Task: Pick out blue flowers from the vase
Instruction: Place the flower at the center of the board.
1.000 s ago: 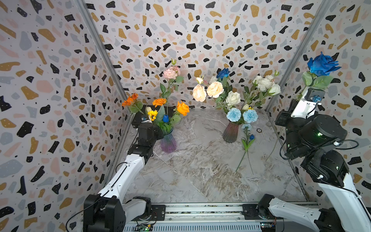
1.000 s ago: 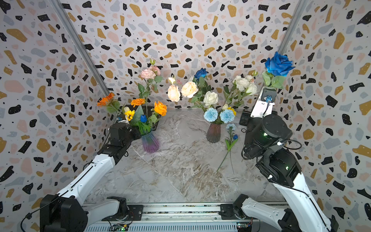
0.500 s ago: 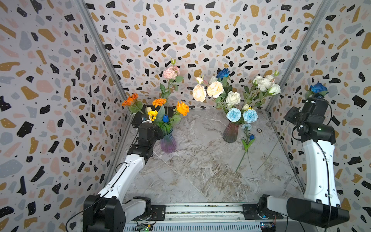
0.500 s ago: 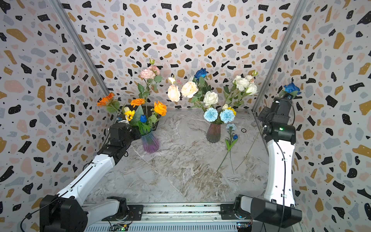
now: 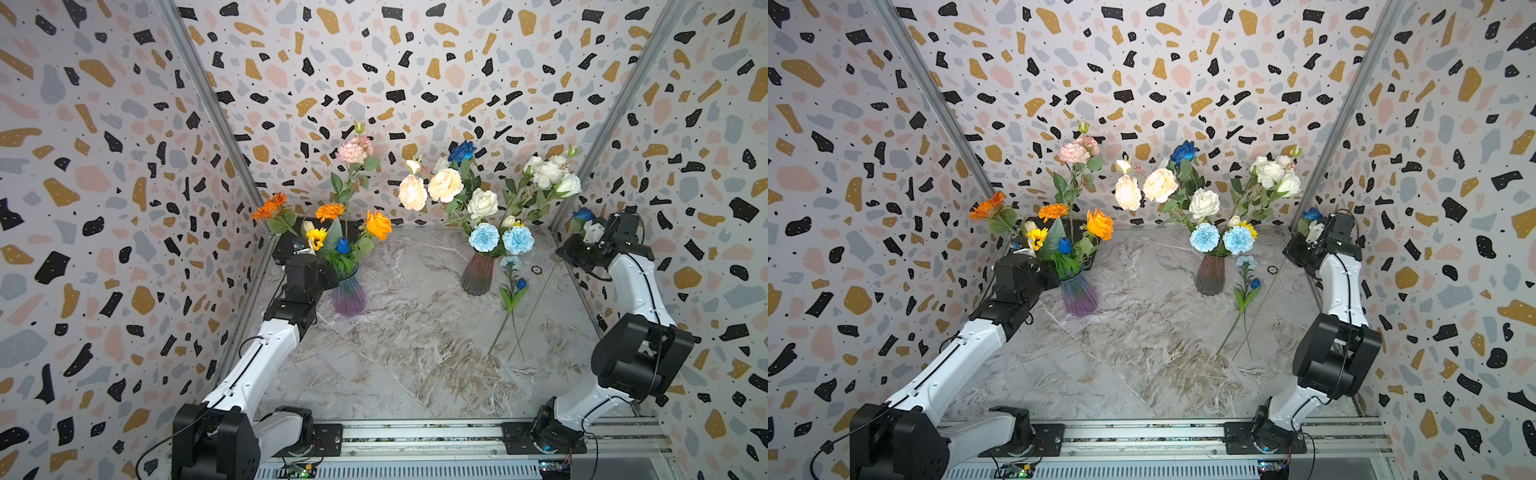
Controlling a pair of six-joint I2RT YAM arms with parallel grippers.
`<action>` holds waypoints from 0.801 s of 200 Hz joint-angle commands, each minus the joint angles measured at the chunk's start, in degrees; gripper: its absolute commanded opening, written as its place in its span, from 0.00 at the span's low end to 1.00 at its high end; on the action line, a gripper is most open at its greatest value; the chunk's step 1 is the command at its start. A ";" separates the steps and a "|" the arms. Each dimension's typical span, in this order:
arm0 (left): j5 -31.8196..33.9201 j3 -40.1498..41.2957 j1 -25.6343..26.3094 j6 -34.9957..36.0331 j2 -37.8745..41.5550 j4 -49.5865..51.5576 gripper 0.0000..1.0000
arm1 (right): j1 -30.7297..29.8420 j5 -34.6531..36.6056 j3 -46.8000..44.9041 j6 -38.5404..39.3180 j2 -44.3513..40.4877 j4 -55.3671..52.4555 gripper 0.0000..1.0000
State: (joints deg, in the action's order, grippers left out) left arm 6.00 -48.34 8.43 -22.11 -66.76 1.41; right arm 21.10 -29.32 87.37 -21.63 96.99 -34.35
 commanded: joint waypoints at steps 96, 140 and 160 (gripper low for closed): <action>1.81 2.02 0.01 4.61 -0.81 3.86 0.00 | -0.59 -4.03 7.70 7.73 21.13 8.96 0.00; 2.18 1.58 0.01 4.82 -0.78 4.13 0.00 | -3.41 -1.26 13.24 9.85 26.37 4.52 0.00; 2.34 1.86 0.01 4.87 -0.57 4.01 0.00 | -3.84 -0.21 14.49 9.58 27.68 2.53 0.03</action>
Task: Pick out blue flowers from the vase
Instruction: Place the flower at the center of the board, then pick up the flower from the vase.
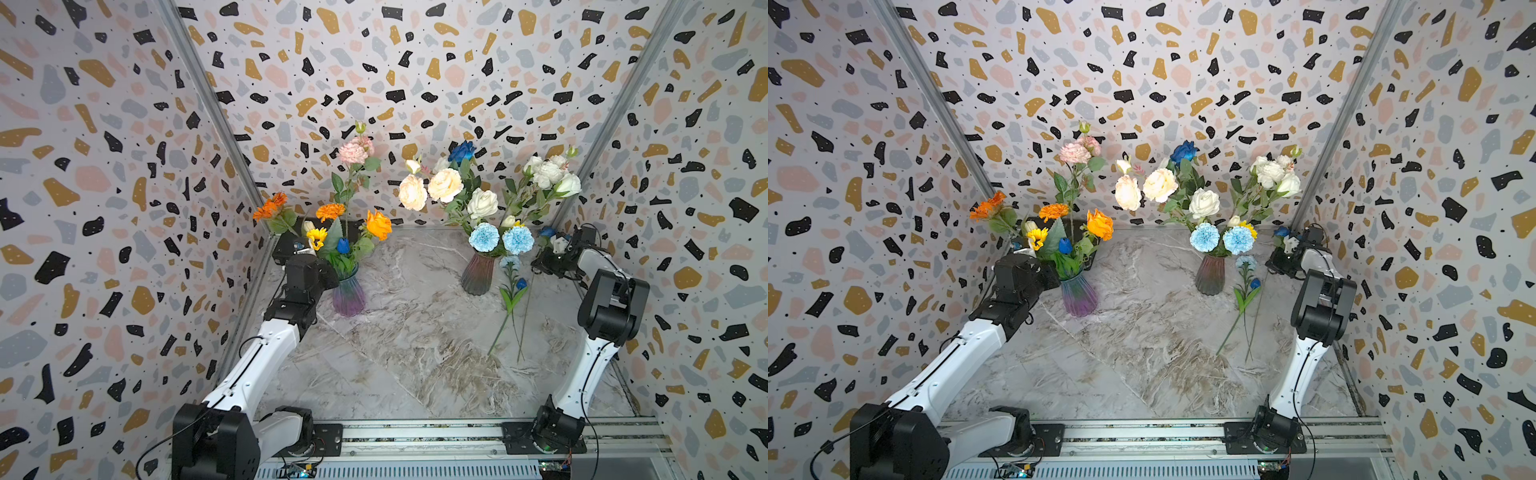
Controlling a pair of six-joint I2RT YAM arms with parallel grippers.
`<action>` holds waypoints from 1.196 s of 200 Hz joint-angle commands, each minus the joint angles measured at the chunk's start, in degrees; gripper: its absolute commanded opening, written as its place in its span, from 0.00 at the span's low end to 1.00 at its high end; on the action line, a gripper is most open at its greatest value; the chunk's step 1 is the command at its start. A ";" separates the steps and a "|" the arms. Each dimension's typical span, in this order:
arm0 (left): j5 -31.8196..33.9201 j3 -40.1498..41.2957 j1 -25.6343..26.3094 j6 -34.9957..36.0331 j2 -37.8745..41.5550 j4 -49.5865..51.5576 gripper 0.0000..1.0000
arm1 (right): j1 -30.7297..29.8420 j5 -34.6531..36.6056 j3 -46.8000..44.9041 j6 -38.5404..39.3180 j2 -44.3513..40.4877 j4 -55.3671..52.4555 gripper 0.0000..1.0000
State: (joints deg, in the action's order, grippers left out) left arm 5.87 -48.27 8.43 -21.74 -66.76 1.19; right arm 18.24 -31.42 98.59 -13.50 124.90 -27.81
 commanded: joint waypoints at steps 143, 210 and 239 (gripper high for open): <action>2.76 1.95 0.01 4.36 0.67 4.40 0.00 | -2.83 10.06 -9.08 0.64 -25.88 -7.46 0.41; 2.12 1.81 0.01 4.32 0.01 3.91 0.00 | -19.36 23.58 -28.35 1.80 -57.32 -13.87 0.43; 2.26 2.82 0.01 3.93 0.40 2.99 0.00 | -29.63 26.51 -31.90 -0.01 -66.30 -19.01 0.43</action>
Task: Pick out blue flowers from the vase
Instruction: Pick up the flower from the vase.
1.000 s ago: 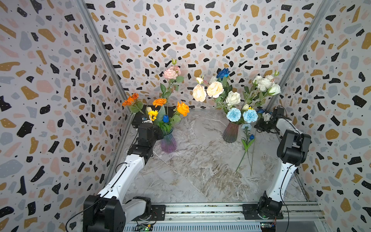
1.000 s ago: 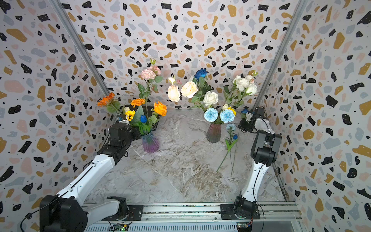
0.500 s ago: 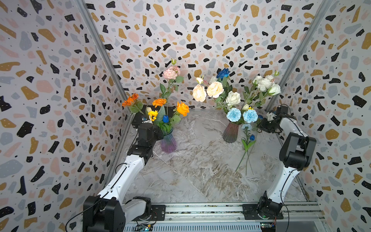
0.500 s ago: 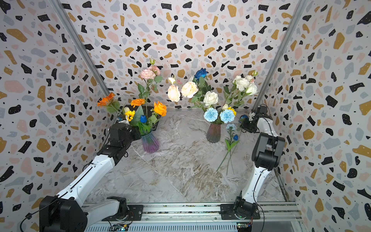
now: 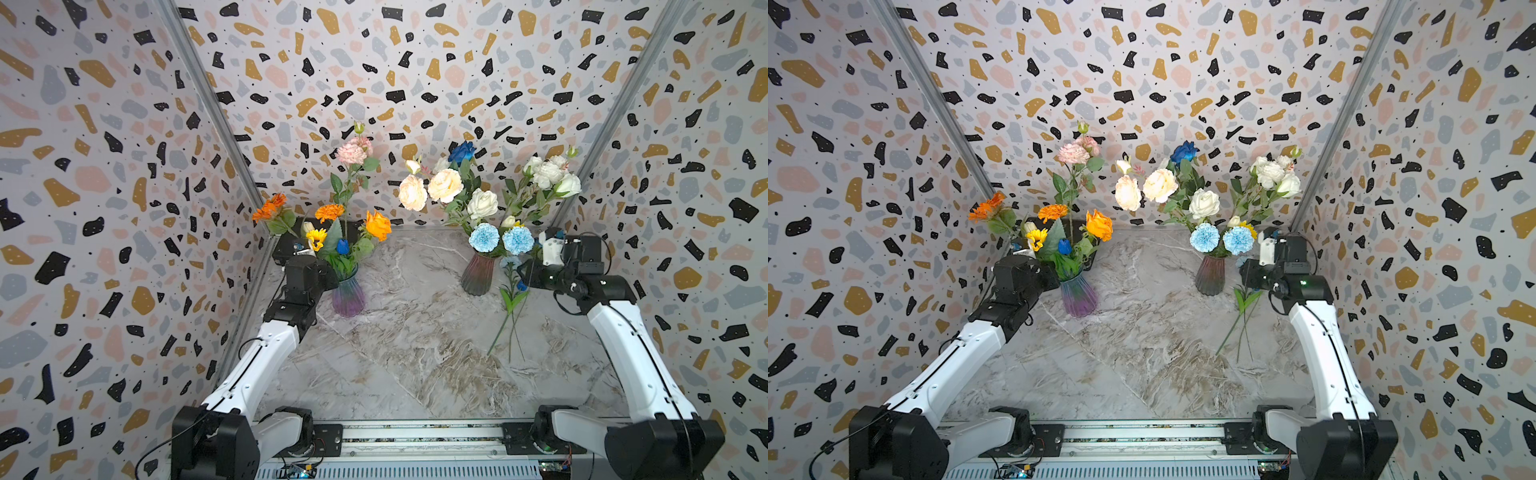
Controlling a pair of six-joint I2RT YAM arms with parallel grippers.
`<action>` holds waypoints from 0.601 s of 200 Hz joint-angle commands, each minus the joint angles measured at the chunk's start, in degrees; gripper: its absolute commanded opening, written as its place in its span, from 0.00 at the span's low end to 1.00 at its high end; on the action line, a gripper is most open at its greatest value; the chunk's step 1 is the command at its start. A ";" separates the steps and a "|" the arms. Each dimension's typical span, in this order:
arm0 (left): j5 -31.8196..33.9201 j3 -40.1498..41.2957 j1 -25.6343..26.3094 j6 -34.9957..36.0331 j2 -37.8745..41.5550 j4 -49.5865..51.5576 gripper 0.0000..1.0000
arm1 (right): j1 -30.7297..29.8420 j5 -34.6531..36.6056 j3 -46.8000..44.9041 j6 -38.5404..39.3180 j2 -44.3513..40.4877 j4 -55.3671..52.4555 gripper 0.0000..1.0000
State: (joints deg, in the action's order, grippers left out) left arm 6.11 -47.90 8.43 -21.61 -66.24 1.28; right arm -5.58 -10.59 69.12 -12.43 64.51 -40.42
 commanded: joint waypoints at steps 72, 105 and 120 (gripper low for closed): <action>1.41 2.94 0.01 3.50 0.14 2.68 0.00 | -40.52 6.70 -6.69 -1.58 -2.90 -1.71 0.42; 1.32 3.27 0.01 3.06 0.45 2.76 0.00 | -48.10 -1.58 2.40 1.61 9.45 8.98 0.42; 1.28 3.64 0.01 2.72 0.73 2.72 0.00 | -48.53 -5.75 7.35 2.40 14.11 14.49 0.42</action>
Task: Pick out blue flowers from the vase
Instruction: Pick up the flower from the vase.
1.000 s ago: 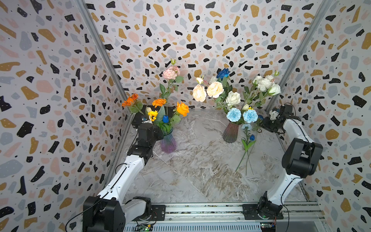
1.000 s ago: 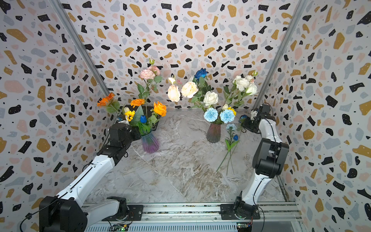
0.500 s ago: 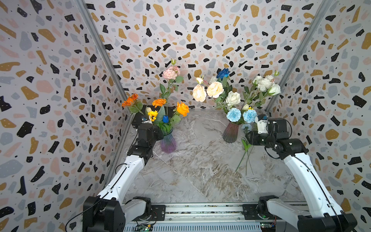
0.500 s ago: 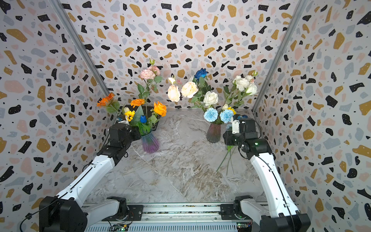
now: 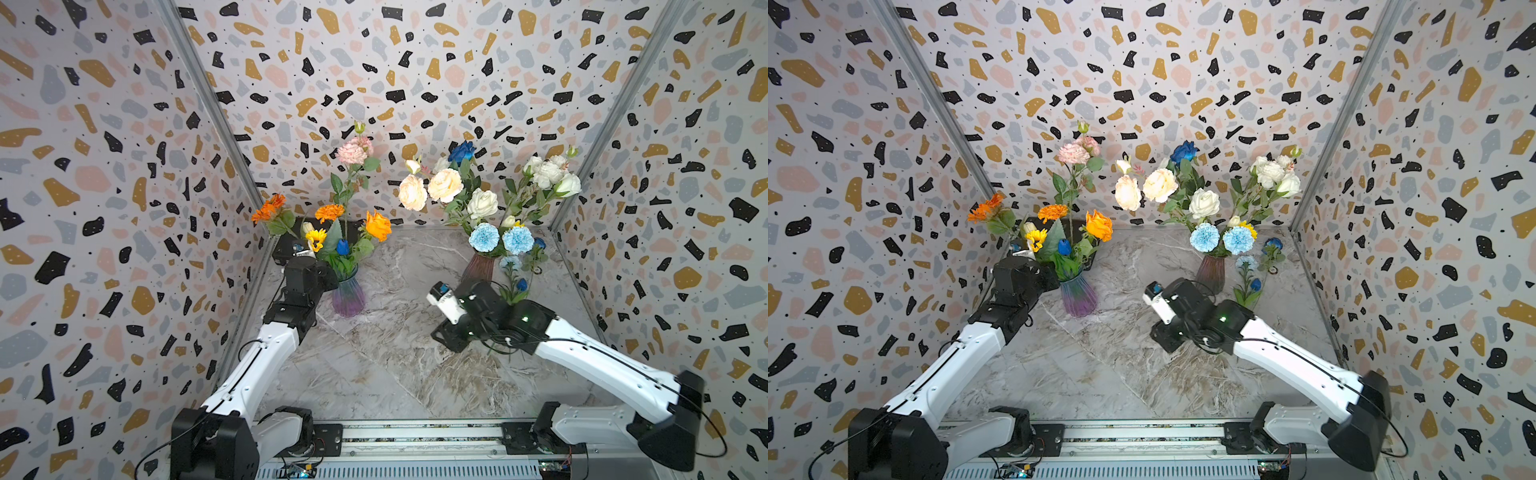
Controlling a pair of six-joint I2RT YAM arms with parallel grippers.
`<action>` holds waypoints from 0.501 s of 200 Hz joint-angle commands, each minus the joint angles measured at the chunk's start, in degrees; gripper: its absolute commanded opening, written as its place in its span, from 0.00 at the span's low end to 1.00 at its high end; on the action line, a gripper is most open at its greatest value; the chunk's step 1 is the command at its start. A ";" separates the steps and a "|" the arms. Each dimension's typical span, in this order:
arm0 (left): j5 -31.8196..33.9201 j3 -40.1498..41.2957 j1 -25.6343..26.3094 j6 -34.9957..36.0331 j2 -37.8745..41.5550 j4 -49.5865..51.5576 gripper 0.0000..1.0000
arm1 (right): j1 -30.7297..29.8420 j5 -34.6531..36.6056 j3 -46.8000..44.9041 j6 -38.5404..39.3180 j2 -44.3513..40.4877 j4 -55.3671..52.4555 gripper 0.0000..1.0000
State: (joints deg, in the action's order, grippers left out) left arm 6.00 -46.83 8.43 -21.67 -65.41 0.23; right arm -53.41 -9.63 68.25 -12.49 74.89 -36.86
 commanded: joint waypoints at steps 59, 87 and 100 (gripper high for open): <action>1.49 4.44 0.01 2.25 1.15 3.24 0.00 | -0.91 -15.93 33.88 7.29 22.93 12.07 0.43; 1.12 4.90 0.01 1.91 1.58 3.02 0.00 | -0.87 -16.85 41.83 7.18 29.27 13.07 0.43; 1.03 4.83 0.01 1.92 1.77 3.11 0.00 | -0.82 -16.90 46.10 7.48 32.42 11.92 0.43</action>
State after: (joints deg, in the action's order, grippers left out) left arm 6.00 -44.38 8.43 -22.09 -63.29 -1.63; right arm -54.13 -24.12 107.70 -6.20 103.83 -24.12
